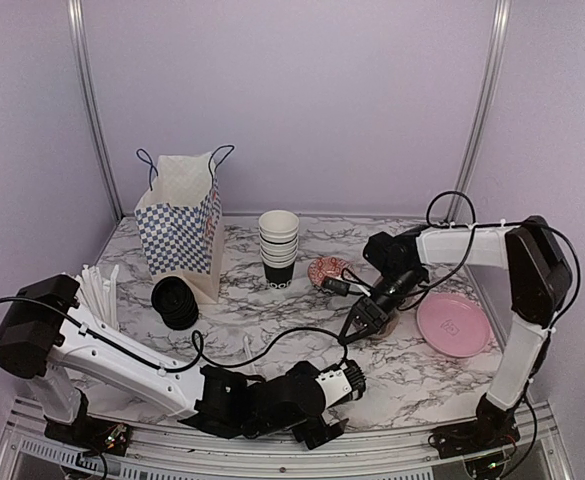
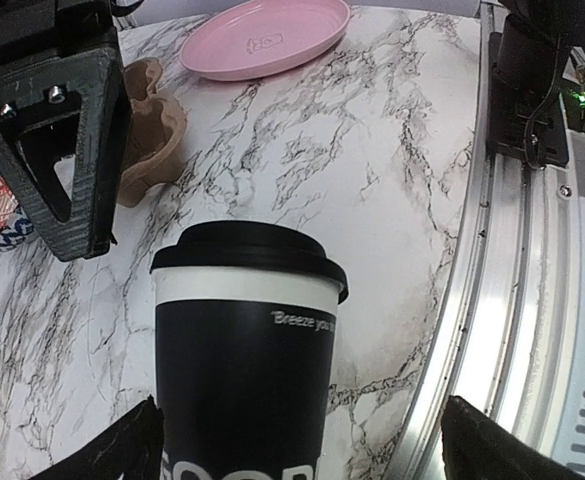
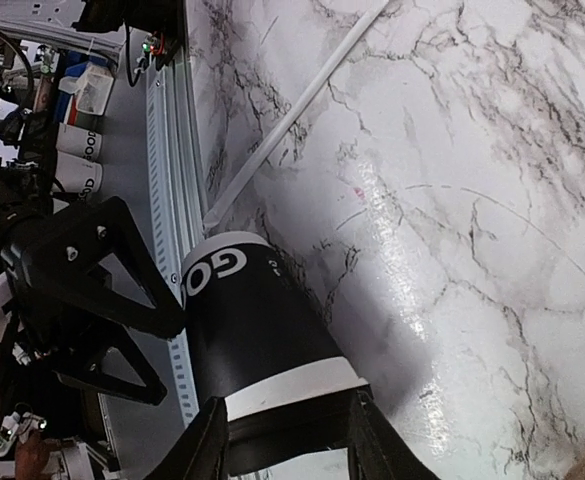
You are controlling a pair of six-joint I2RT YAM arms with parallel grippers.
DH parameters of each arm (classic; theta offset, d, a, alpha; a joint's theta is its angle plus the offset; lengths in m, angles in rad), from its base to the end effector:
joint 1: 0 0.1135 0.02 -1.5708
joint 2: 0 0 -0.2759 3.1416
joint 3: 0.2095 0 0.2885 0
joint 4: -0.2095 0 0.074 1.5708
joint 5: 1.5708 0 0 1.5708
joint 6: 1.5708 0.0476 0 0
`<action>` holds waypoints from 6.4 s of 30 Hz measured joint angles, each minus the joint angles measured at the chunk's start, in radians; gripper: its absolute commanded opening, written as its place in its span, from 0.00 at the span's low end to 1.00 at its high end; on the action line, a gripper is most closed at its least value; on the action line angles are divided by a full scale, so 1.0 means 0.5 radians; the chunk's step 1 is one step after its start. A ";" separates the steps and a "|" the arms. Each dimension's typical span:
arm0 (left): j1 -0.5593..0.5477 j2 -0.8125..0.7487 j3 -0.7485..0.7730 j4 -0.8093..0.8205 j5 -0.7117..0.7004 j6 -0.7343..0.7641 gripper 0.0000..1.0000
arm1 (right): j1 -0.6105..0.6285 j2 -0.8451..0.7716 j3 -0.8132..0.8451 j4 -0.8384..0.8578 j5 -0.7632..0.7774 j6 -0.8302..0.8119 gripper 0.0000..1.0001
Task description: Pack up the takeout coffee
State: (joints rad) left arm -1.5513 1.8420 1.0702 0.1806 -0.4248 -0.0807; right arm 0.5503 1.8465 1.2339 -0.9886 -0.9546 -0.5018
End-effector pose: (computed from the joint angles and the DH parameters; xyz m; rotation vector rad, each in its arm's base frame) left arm 0.0281 -0.4350 0.1601 1.2485 1.7458 -0.5130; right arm 0.2843 0.2200 0.1643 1.3607 -2.3867 -1.4194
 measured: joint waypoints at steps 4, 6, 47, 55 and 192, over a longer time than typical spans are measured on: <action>0.033 0.057 0.024 -0.018 -0.011 0.022 0.92 | -0.082 -0.145 -0.001 0.010 0.023 0.002 0.40; 0.054 0.064 0.024 -0.018 -0.028 0.021 0.91 | -0.130 -0.209 -0.002 0.014 0.034 0.002 0.40; 0.252 0.074 -0.137 0.186 -0.001 -0.003 0.70 | -0.243 -0.477 -0.075 -0.040 0.244 -0.097 0.53; 0.262 0.074 -0.139 0.235 0.043 0.021 0.70 | -0.267 -0.497 -0.072 -0.069 0.221 -0.092 0.57; 0.594 -0.546 -0.549 0.208 0.989 -1.697 0.53 | 0.009 -0.478 -0.182 0.018 0.194 -0.182 0.52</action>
State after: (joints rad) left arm -1.2545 1.5688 0.7959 0.2848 0.0696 -0.9291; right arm 0.5549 1.6073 1.1427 -0.9798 -0.8577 -0.5926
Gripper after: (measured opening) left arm 0.528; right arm 0.546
